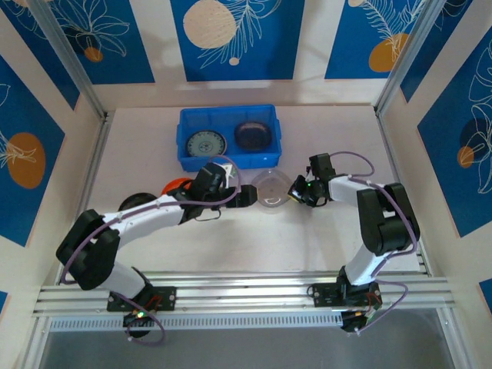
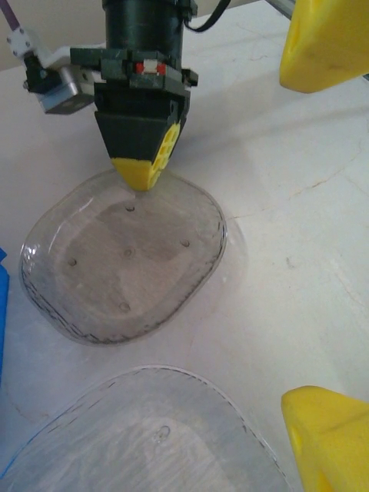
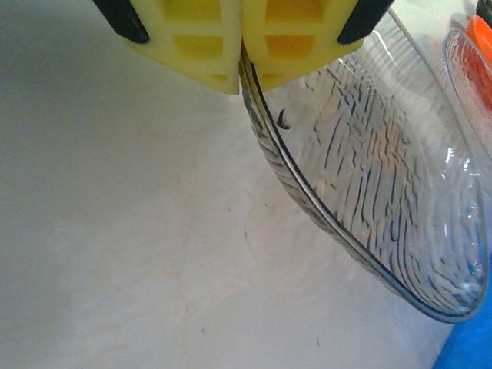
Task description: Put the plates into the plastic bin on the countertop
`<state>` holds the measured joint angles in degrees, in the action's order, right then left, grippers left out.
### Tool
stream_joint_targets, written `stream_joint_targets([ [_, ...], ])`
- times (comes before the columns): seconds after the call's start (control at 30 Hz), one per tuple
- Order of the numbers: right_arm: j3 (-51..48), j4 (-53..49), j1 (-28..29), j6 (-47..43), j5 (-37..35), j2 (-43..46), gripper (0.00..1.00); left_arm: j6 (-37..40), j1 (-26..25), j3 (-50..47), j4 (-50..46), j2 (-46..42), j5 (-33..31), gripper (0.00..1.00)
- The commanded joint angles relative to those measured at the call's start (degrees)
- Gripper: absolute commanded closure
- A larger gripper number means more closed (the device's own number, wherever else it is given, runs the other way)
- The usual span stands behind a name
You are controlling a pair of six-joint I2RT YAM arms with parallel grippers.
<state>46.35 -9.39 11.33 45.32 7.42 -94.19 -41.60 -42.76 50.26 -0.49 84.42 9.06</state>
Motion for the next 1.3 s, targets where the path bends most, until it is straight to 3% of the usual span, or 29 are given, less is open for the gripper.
stream_joint_targets([
  [0.0, -1.06, -3.70, -0.89, -1.98, -1.22, 5.71, 1.00, 3.10, 0.73, 2.55, -3.56, -1.13, -1.68, 0.03],
  [0.23, -1.65, -10.90, -1.34, -10.19, 3.11, 17.62, 1.00, 7.79, 2.75, 4.66, -7.80, -2.24, -2.84, 0.03],
  [0.4, 2.45, -17.91, 0.49, -15.78, 7.26, 21.40, 1.00, 9.74, 4.27, 5.10, -6.84, -2.37, -0.01, 0.07],
  [0.7, 8.34, -22.73, 5.55, -21.40, 11.85, 18.65, 1.00, 9.70, 6.02, 4.62, -2.94, -0.72, 7.00, 0.36],
  [1.0, 11.36, -24.07, 8.78, -22.22, 9.44, 16.38, 1.00, 9.70, 6.61, 4.59, -4.69, -0.49, 6.59, 0.68],
  [1.13, 12.77, -24.54, 9.00, -22.51, 9.29, 15.14, 1.00, 9.76, 7.13, 5.17, -5.77, -0.06, 6.17, 0.92],
  [1.2, 13.21, -24.75, 9.15, -22.61, 8.94, 14.66, 1.00, 9.74, 7.31, 5.32, -6.48, 0.04, 5.84, 1.00],
  [1.27, 13.59, -24.82, 9.32, -22.48, 8.75, 14.25, 1.00, 9.79, 7.47, 5.35, -6.67, -0.13, 5.62, 1.00],
])
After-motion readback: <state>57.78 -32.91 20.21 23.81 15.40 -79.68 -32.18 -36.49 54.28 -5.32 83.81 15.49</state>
